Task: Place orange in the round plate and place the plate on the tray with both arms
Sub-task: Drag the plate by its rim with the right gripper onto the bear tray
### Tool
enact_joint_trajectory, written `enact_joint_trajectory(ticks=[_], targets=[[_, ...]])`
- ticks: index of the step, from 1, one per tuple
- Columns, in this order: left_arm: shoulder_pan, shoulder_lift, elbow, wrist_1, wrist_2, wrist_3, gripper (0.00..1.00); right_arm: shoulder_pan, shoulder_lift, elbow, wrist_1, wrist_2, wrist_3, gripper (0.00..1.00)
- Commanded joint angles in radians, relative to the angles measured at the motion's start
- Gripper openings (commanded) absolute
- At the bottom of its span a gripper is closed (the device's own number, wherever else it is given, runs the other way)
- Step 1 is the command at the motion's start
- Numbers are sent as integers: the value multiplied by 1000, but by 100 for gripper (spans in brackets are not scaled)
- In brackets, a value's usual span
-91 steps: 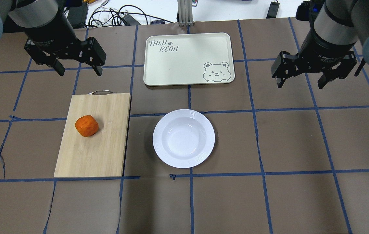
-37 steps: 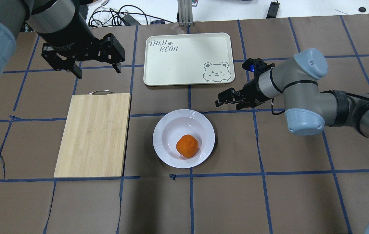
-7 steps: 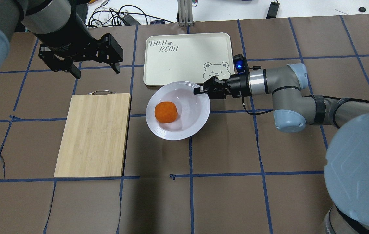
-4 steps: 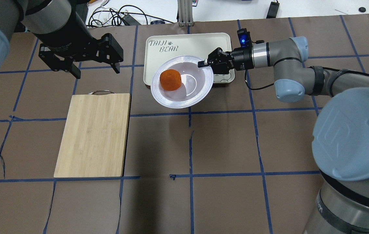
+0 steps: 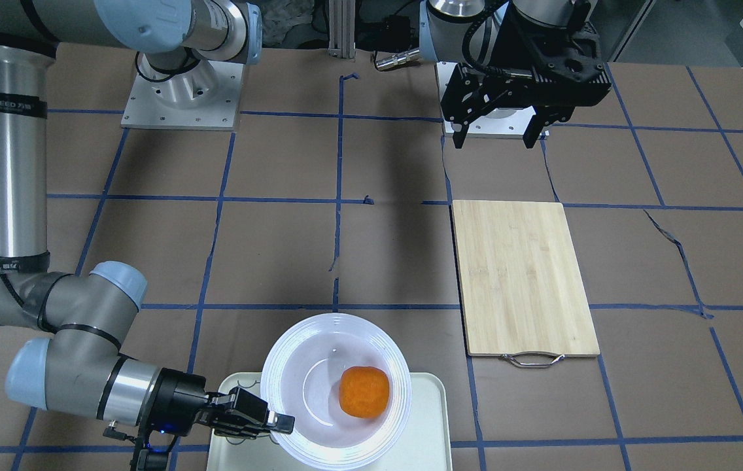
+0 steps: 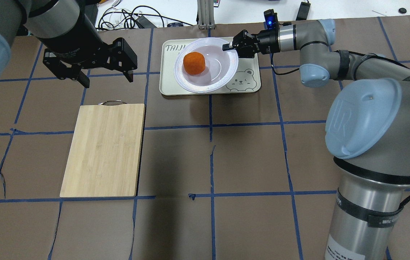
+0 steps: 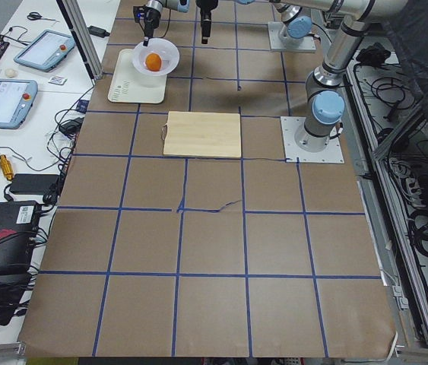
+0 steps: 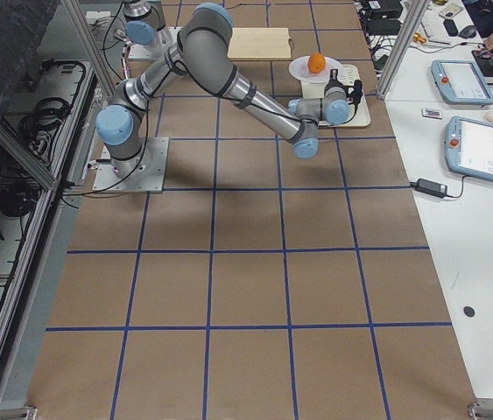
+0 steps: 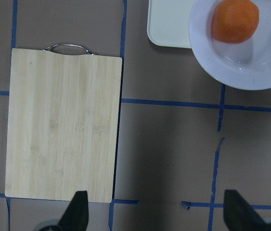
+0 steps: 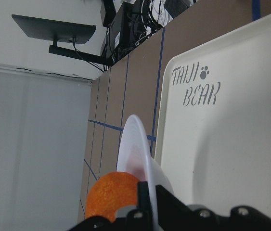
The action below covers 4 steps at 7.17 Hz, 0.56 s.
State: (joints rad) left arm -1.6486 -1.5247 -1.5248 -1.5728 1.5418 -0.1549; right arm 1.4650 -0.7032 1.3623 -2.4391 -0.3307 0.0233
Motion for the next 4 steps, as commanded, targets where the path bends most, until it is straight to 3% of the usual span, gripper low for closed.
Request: enact_joint_trajectory(ticks=[1, 4], targets=[[1, 0, 0, 0, 0, 0, 100, 0, 77, -69, -1, -1, -2, 0], [3, 0, 2, 0, 1, 0, 100, 0, 149, -143, 0, -5, -2, 0]])
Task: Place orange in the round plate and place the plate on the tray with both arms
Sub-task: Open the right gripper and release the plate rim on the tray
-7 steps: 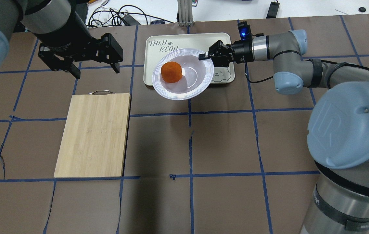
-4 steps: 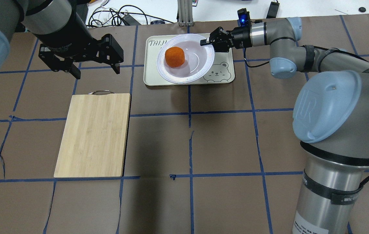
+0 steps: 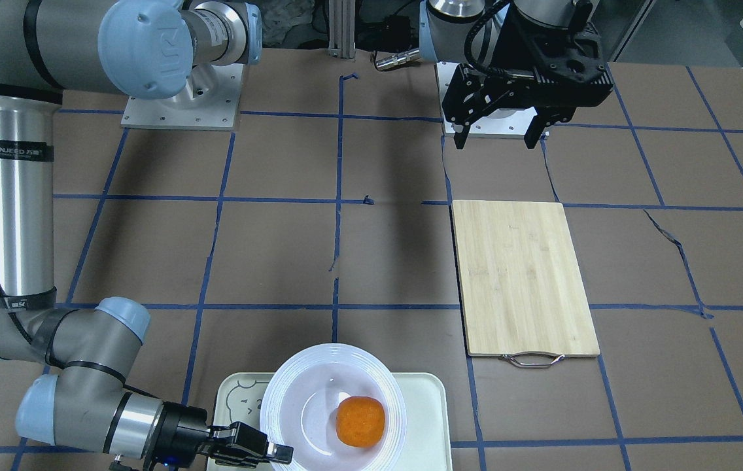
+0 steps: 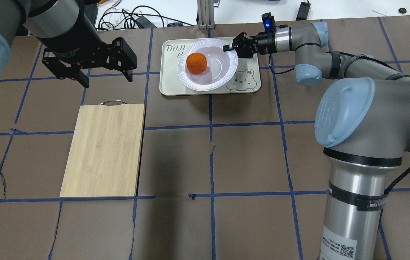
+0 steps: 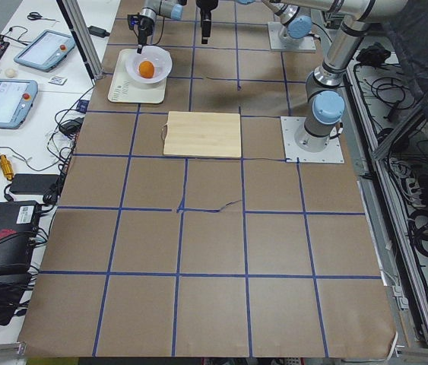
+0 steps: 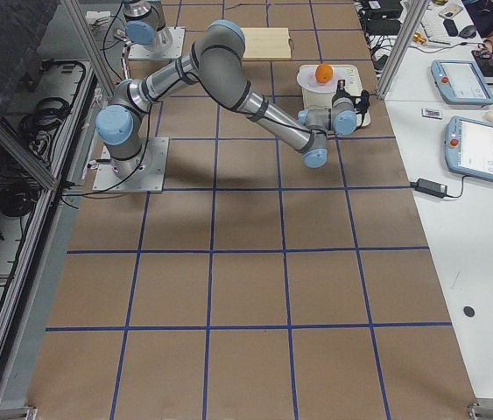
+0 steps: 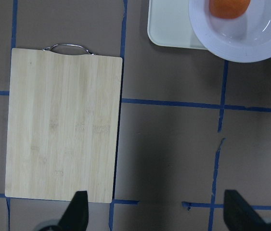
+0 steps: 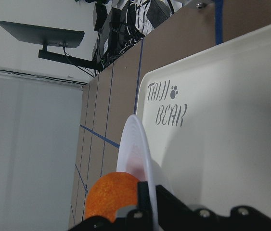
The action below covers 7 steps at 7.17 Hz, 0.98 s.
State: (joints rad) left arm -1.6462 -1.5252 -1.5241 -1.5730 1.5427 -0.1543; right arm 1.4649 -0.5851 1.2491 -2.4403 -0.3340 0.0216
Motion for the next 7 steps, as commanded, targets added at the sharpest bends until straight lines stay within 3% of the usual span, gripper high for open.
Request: enact_joint_trajectory(ticks=[1, 6, 7], targets=[[0, 0, 1, 1, 1, -1, 100, 0, 36, -36, 1, -2, 0, 0], [0, 0, 1, 1, 1, -1, 100, 0, 57, -62, 1, -34, 0, 0], [0, 0, 1, 1, -1, 1, 100, 0, 53, -62, 1, -74, 0, 39]])
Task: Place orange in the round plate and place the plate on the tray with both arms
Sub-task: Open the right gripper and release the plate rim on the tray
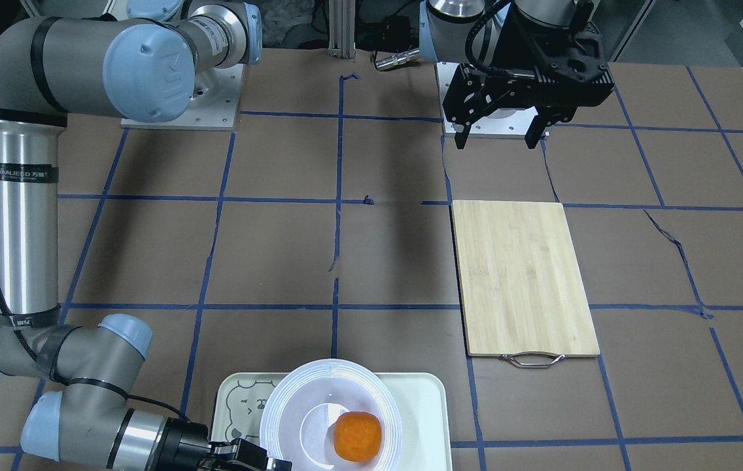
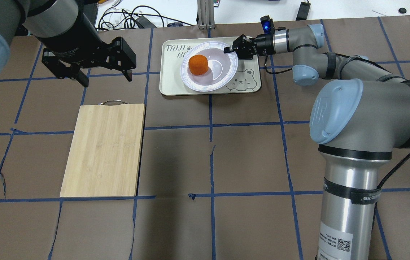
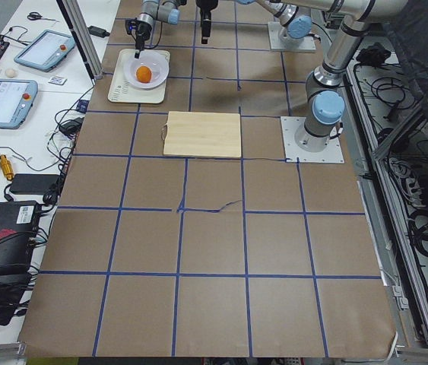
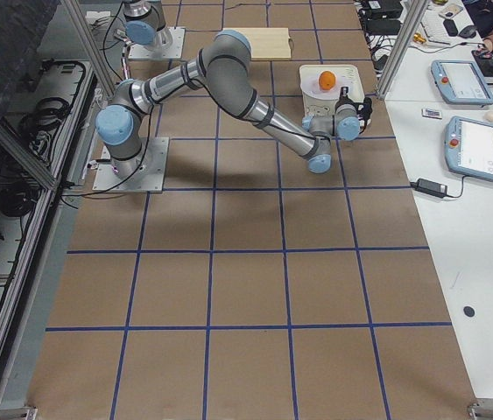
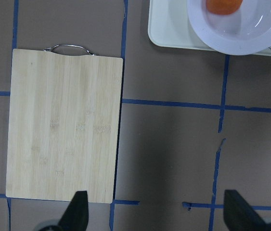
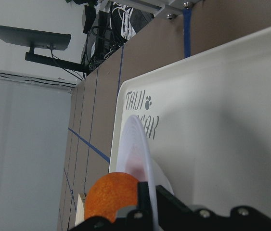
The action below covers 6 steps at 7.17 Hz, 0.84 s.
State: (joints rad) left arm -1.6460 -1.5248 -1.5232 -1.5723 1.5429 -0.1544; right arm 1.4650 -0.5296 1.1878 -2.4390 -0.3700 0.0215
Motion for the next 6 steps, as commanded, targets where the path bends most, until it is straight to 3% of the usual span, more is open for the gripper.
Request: enact_joint_trajectory(ticks=[1, 2, 3, 6], targets=[[0, -2, 0, 0, -4, -1, 100, 0, -4, -2, 0, -44, 0, 64], [0, -2, 0, 0, -4, -1, 100, 0, -15, -4, 0, -52, -1, 80], [2, 0, 2, 0, -3, -1, 100, 0, -30, -7, 0, -122, -9, 87], [0, -3, 2, 3, -9, -1, 100, 0, -153, 2, 23, -428, -2, 87]])
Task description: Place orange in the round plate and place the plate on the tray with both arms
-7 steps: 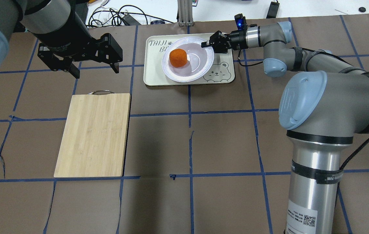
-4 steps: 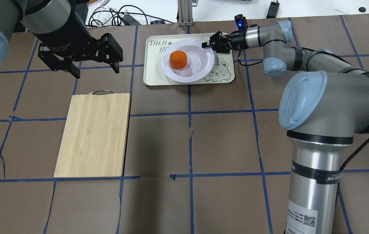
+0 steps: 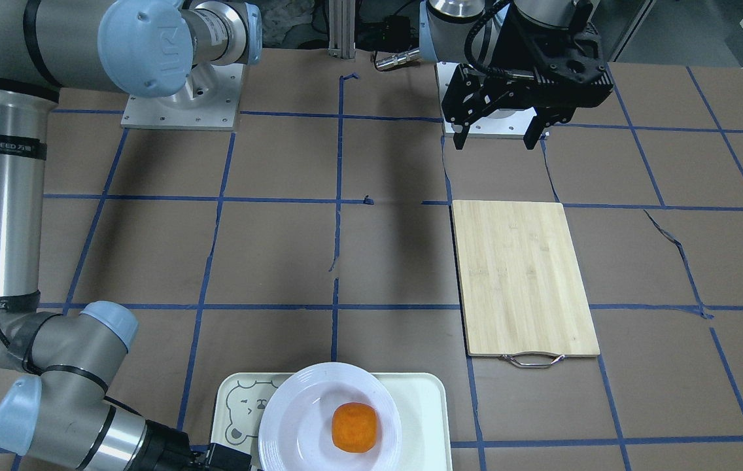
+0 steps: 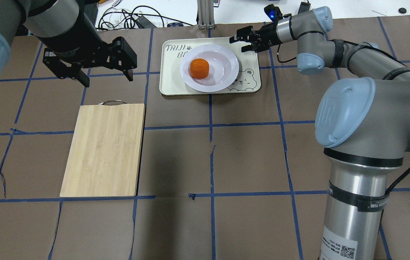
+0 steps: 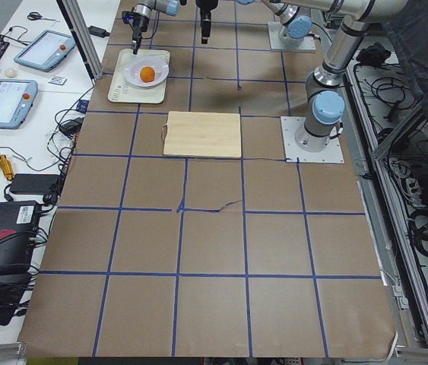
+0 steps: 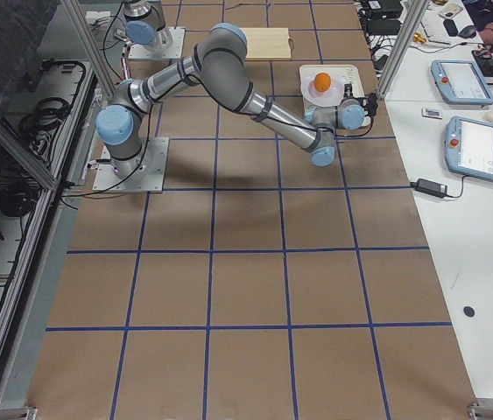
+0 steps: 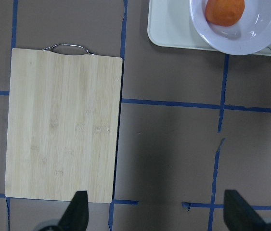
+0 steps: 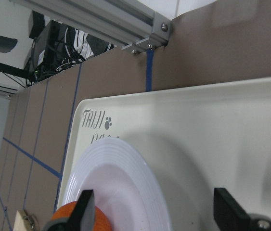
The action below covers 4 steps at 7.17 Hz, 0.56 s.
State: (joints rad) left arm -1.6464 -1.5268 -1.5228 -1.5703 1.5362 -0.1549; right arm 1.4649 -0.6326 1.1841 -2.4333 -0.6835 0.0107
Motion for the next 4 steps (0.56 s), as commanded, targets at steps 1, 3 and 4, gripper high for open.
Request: enact_joint_trajectory(ticks=[1, 3, 4], targets=[[2, 0, 1, 3, 2, 0, 100, 0, -118, 6, 166, -161, 17, 87], [2, 0, 1, 1, 2, 0, 100, 3, -246, 6, 391, -243, 76, 88], [2, 0, 1, 3, 2, 0, 100, 8, -318, 20, 527, -378, 80, 92]])
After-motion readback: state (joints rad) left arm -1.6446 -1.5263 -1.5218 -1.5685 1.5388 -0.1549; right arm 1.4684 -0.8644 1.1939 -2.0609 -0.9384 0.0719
